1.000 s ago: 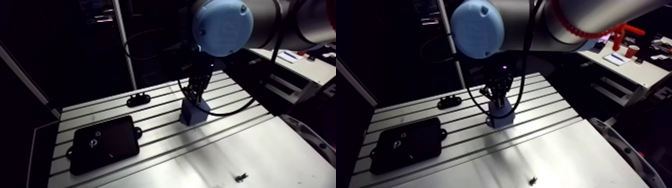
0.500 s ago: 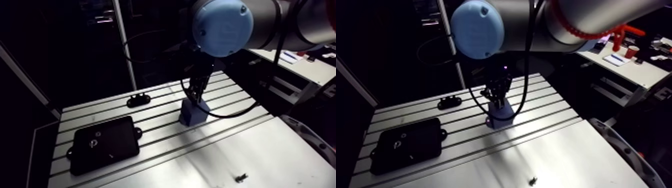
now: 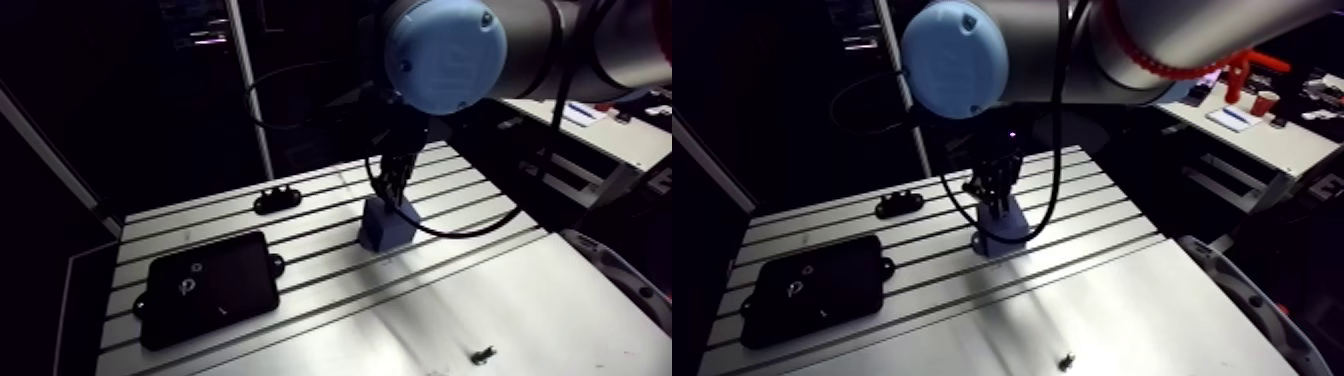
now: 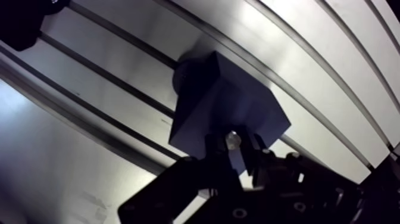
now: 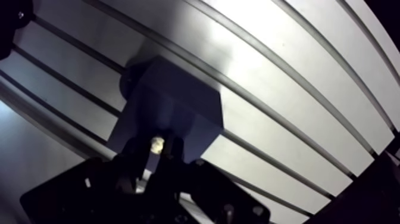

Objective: Pick up the M10 bolt and insert it into the hex recess until seated.

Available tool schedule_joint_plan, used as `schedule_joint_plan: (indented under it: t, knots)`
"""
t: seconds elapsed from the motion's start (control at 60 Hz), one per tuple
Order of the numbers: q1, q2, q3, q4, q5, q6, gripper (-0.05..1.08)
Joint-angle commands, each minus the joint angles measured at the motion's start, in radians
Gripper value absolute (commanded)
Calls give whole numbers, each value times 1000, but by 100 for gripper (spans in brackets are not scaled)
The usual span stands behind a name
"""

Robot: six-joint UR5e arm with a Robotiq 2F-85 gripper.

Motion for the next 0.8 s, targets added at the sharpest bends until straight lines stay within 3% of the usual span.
schedule_joint_plan:
  t: [0.017,0.083,0.117,0.15,0.183,0.217,0.567,0.8]
  knots:
    - [0,-1,-4,0,0,-7,73]
    - [0,-1,-2,-2,-2,-7,66]
    - [0,-1,-2,0,-3,-6,44]
    - [0,-1,-2,0,-3,-6,44]
    - [0,1,-2,-3,-9,-6,30]
    - [0,1,-1,-4,-13,-5,24]
    - [-3,-15,-13,-5,-11,21,3]
    - [0,-36,-35,23,-5,124,2]
